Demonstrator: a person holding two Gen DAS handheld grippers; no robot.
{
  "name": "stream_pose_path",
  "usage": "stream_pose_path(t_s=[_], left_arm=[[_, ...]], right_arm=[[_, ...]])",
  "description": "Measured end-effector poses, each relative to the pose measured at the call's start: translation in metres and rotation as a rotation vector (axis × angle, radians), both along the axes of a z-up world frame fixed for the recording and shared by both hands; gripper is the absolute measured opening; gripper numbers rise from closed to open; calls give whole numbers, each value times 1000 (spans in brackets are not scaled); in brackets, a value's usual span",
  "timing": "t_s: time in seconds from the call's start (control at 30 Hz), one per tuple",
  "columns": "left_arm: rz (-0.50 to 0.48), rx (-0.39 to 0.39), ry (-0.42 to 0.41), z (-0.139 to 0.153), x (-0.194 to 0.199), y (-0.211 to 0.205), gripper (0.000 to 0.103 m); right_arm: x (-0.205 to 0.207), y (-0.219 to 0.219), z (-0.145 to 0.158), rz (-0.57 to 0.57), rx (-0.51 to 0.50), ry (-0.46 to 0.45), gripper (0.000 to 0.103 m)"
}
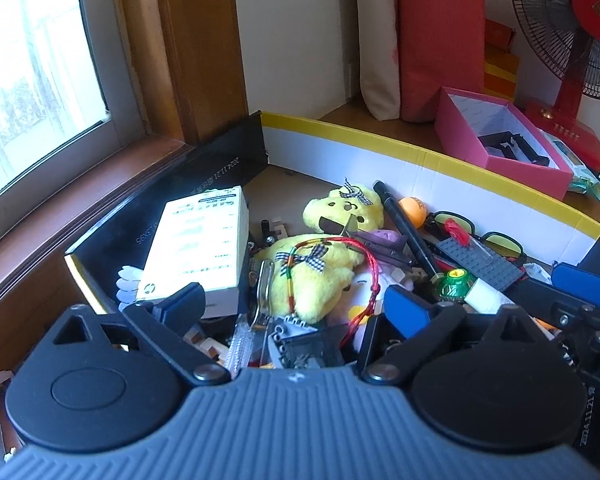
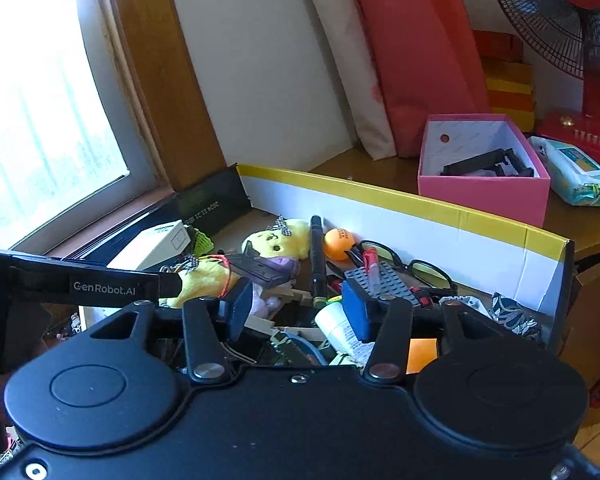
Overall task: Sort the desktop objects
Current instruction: 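Withdraw both grippers from the yellow box back over the desk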
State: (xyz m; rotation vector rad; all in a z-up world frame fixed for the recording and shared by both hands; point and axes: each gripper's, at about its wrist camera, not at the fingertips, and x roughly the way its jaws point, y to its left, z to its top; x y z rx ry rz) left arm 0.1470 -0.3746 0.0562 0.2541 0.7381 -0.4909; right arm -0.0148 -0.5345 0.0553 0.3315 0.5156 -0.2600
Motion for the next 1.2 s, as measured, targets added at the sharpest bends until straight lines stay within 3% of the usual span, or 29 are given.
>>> stream_pose_path(t_s=[0.33, 0.6, 0.77, 0.93, 1.2], left_arm=[[-14, -2, -56, 10, -22, 42, 103], [-41, -10, -65, 18, -40, 81, 103], [-33, -16, -64, 17, -56, 109, 103], [7, 2, -51, 9, -71, 147, 103], [153, 29, -32, -9, -87, 219, 103]], right_arm=[[-10, 33, 12, -28, -7, -34, 64], [-43, 88, 19, -54, -9, -70, 81], [-56, 124, 19, -33, -27, -54, 84], [-58, 156, 16, 2, -21, -39, 85], [-62, 212, 4, 114, -28, -32, 92]])
